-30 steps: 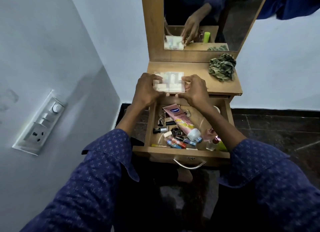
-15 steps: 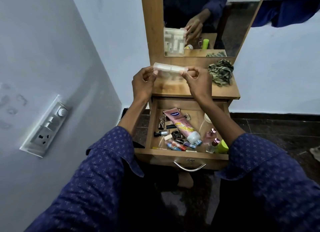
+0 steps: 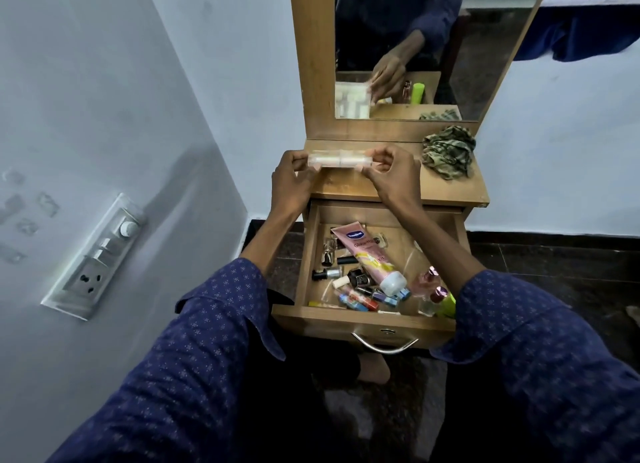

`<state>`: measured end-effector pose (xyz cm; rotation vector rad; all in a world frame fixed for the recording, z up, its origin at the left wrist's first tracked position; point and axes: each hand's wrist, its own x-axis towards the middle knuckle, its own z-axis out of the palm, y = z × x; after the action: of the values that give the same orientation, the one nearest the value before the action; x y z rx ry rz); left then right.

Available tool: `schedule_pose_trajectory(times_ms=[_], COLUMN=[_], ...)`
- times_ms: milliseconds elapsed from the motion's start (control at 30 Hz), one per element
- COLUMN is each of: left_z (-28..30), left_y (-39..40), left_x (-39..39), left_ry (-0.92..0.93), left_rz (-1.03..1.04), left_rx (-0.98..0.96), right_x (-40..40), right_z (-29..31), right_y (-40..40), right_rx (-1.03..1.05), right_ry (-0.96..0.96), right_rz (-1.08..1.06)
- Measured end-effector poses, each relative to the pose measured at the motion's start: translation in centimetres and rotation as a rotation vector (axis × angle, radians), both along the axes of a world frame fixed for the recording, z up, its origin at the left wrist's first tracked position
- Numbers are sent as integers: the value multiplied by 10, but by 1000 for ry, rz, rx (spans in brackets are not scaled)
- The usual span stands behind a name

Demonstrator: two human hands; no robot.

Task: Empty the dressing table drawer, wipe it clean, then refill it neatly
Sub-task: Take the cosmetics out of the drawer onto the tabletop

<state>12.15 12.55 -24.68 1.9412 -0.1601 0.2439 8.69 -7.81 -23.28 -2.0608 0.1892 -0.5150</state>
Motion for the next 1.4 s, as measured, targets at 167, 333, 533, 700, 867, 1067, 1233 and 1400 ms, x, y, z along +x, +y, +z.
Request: schedule_pose_trajectory(times_ms=[167,333,533,700,867,1067,1233,1400], left_z=[-16,-23,-30,-32,-22,-13,-34,-49], left_y=[6,3,1,-1,-14,-44,-61,-69], left_x=[20,43,53,50,17,-68,-92,-86], left_ry=[13,11,-28,-29,-56,-49,324,509], left_rz=[20,59,56,61,122,252,220,153], left_rx=[132,147,132,168,250,364,535,497], right_x=[16,41,50,45,27,-42,-96,-107], right_z=[-19,-27,-34,-31,-25,-28,-50,-57], right_y=[9,18,22,21,13,-20,-46,-50], right_rx=[-79,-152,-221,-258,-364,-269,-135,19], right_ry=[21,22,23,-7,-49,-117,24,94], right_rz=[-28,-75,-104,-77,-6,111,141,116])
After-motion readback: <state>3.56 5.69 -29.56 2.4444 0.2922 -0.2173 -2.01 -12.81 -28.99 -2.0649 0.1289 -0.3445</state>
